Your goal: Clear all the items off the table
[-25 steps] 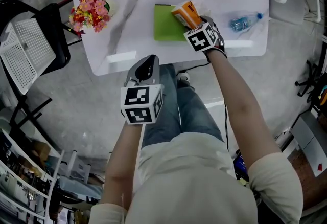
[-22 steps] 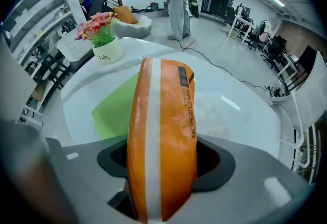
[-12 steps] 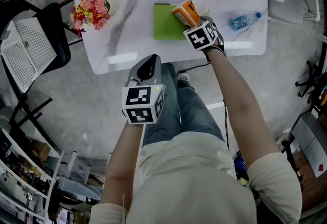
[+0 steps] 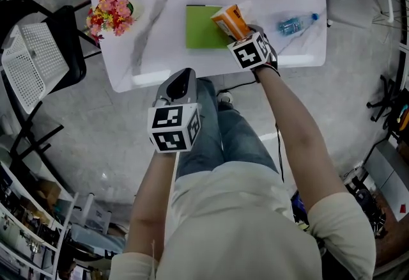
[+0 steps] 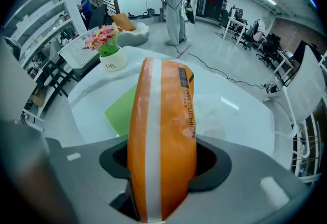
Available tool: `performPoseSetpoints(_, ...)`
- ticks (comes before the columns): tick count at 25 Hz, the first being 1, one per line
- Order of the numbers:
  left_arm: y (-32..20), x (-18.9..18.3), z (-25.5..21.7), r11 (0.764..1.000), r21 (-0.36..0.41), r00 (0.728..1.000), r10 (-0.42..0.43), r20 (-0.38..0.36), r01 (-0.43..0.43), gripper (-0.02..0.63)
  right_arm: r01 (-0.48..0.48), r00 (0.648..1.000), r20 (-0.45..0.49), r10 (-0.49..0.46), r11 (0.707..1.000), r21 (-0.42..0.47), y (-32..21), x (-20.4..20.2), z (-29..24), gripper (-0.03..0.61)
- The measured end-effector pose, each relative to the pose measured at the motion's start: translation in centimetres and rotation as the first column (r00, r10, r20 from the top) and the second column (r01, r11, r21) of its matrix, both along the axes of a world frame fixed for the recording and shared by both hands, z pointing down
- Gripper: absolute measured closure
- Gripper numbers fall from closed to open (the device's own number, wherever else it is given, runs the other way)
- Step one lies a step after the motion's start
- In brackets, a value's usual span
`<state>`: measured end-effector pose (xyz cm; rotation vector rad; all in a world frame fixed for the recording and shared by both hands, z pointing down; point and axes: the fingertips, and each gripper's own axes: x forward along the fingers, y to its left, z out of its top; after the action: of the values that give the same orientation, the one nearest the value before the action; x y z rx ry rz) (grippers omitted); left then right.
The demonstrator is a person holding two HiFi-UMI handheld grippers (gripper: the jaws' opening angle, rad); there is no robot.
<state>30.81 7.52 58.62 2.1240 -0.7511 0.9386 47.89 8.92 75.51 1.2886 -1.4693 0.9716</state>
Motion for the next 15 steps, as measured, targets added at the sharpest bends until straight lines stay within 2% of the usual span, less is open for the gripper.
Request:
performPoseSetpoints(9,2.3,1.1,-2.3,1.000,0.010,0.999,-0.019,-0.040,0.020,0.604,-0.002,1.000,0.013,0.000,0.994,0.112,1.5,-0.5,-5.0,0.324)
performPoseSetpoints(15,4.4,1.3,-4.2,0.999,0.044,0.999,-0.017,-0.051,0.020,0.604,0.006,1.000,0.019,-0.010,0.985,0.170,3.9,-1.0,-8.8,0.325)
